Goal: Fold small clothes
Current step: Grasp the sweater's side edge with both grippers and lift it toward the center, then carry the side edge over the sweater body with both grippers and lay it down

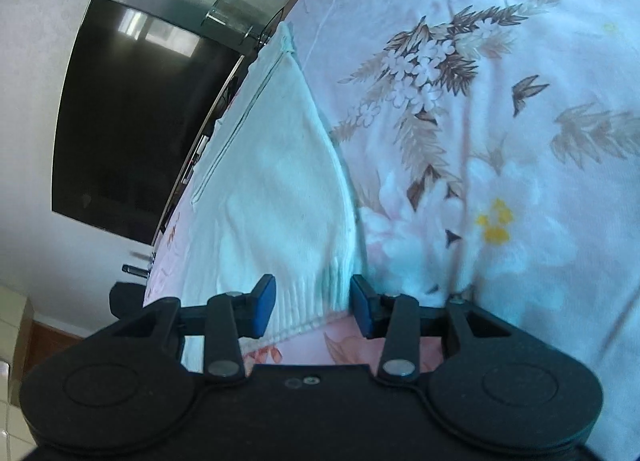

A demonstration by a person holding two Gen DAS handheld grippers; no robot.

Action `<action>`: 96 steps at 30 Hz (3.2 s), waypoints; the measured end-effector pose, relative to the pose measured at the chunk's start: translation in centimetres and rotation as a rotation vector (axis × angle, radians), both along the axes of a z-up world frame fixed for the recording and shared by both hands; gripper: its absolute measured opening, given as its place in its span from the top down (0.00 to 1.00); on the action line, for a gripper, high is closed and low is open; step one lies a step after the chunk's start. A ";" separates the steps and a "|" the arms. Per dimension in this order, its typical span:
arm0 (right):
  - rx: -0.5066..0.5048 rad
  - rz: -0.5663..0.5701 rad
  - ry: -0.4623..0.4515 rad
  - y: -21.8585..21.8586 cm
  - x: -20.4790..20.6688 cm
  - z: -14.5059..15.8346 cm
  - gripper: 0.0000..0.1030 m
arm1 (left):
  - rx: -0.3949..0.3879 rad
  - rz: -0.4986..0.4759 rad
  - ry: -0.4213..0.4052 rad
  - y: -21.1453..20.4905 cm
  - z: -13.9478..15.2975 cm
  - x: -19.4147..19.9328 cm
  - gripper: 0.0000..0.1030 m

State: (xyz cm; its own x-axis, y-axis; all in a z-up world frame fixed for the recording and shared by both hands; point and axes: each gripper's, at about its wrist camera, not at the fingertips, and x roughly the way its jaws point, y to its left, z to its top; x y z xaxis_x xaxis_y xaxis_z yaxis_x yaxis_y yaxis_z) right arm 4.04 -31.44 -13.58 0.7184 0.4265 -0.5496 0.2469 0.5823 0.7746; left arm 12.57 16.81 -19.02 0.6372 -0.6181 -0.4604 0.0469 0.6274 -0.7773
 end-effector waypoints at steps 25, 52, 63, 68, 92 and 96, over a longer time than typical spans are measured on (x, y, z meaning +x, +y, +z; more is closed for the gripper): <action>-0.208 0.093 -0.023 5.3 3.2 1.7 0.94 | -0.041 -0.001 -0.041 1.2 -0.3 -0.7 0.96; -0.004 0.015 -0.027 2.0 2.7 -1.5 0.86 | -0.069 0.041 0.040 1.2 -2.7 -1.9 0.96; -0.116 0.049 -0.095 2.2 1.5 0.7 0.95 | -0.062 0.075 0.011 2.5 -3.0 -2.8 0.97; -0.123 0.042 -0.036 1.7 1.7 -0.5 0.95 | -0.068 0.073 -0.016 2.2 -1.8 -2.6 0.97; -0.333 0.113 -0.280 0.8 26.1 13.4 0.95 | -0.012 0.110 -0.250 1.2 13.8 24.3 0.97; -0.302 0.117 -0.243 -0.3 32.6 11.3 0.95 | 0.037 0.112 -0.208 0.8 12.4 30.8 0.97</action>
State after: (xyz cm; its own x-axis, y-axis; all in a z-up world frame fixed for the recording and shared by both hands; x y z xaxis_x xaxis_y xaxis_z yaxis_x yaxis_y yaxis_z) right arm 36.60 -31.73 -2.26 0.7992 0.3581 -0.4828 -0.0036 0.8060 0.5919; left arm 43.33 17.64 -6.64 0.7846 -0.5231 -0.3328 0.1320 0.6655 -0.7347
